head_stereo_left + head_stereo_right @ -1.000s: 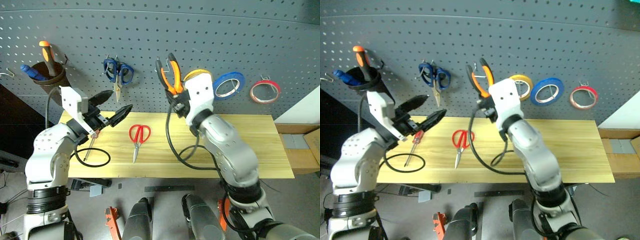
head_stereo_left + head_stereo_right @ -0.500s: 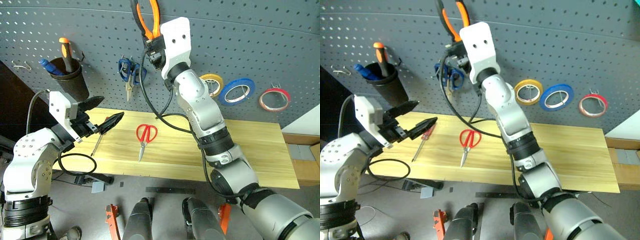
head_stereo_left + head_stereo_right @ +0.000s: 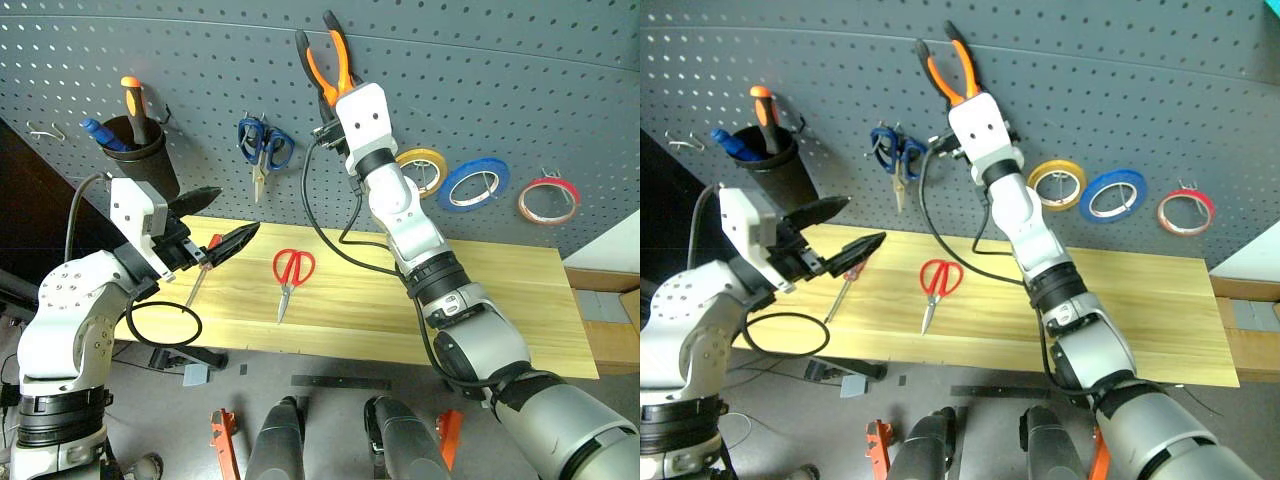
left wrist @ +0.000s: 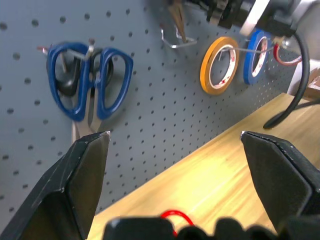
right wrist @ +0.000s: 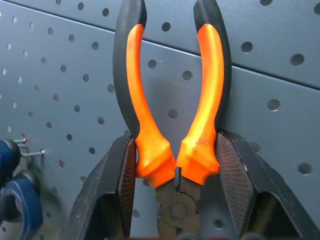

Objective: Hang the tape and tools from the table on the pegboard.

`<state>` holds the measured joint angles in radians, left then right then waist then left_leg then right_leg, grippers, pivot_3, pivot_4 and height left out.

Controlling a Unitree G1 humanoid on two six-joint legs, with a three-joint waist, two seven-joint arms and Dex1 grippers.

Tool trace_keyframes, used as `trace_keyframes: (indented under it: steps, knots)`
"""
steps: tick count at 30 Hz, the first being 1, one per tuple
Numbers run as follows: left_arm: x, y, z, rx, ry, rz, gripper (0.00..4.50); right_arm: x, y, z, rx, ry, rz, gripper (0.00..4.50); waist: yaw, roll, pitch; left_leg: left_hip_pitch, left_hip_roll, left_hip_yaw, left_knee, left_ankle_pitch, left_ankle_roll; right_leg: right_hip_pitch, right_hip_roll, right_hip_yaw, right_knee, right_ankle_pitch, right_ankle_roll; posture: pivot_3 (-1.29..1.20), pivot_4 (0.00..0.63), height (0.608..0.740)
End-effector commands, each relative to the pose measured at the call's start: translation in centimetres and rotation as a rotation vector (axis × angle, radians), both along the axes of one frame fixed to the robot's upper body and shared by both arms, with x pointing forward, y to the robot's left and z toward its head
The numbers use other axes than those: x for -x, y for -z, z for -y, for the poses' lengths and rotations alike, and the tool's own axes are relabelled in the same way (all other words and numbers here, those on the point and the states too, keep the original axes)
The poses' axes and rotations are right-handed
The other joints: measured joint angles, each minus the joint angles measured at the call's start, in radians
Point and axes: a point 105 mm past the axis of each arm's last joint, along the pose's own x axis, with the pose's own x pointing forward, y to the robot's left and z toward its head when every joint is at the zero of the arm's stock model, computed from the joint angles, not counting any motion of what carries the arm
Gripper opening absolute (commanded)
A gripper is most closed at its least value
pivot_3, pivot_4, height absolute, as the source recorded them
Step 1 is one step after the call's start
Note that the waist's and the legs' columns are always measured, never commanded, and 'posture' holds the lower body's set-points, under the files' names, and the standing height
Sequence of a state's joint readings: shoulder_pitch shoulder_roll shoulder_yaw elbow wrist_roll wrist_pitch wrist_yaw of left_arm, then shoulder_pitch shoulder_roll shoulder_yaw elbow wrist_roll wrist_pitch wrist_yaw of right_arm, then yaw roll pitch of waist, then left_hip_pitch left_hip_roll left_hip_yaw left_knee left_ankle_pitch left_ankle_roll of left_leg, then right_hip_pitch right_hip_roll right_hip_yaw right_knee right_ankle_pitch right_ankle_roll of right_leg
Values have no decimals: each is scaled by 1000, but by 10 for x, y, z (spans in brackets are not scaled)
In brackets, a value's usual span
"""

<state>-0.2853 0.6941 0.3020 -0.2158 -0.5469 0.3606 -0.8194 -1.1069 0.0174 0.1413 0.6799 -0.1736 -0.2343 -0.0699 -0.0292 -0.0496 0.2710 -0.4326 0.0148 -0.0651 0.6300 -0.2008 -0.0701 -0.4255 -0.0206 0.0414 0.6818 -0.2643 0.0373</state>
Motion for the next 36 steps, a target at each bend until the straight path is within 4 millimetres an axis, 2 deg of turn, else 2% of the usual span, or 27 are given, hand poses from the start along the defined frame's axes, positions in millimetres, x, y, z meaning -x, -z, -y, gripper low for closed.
trace_keyframes:
  steps: [1, 5, 18, 26, 32, 35, 36]
  knots:
    - [1, -7, 3, -6, 15, 44, 4500, 1, -1, 2, -45, 4, -2, 1851, 0, 0, 0, 0, 0, 0, 0, 0, 0, 0, 0, 0, 0, 0, 0, 52, 164, 740]
    - [-1, -4, 2, -22, 7, 40, 4500, -5, 18, 5, -41, 32, -78, 1851, 0, 0, 0, 0, 0, 0, 0, 0, 0, 0, 0, 0, 0, 0, 0, 51, 166, 740]
    - [-3, 0, 5, -38, 7, 41, 4500, -20, 42, 28, -42, 148, -182, 1850, 2, 0, -6, 0, 0, -1, 0, 2, 2, 1, 0, -1, 1, 1, -2, 44, 169, 740]
    - [-5, 3, 5, -37, -7, 39, 4500, -19, 54, 32, -50, 173, -248, 4473, 2, 0, -10, 2, -1, -2, 1, 3, 4, 3, 0, -1, 2, 3, -4, 35, 178, 740]
    - [-9, 7, 1, -37, -62, 42, 4500, -3, 68, 28, -41, 141, -313, 4473, -1, 0, -10, 3, -1, -2, 0, 5, 5, 3, 0, -1, 5, 3, -4, 27, 181, 740]
    - [-14, 21, -1, -25, -120, -23, 4500, 12, 95, 22, -28, 83, -439, 4473, -1, 0, -11, 3, -1, -2, 0, 5, 5, 2, 0, -1, 5, 3, -4, 22, 183, 740]
    - [-15, 31, -1, -37, -152, -71, 4500, 20, 104, 17, -5, 41, -487, 4473, -1, 1, -12, 3, 0, -2, 0, 5, 5, 2, 0, -1, 5, 3, -4, 20, 185, 740]
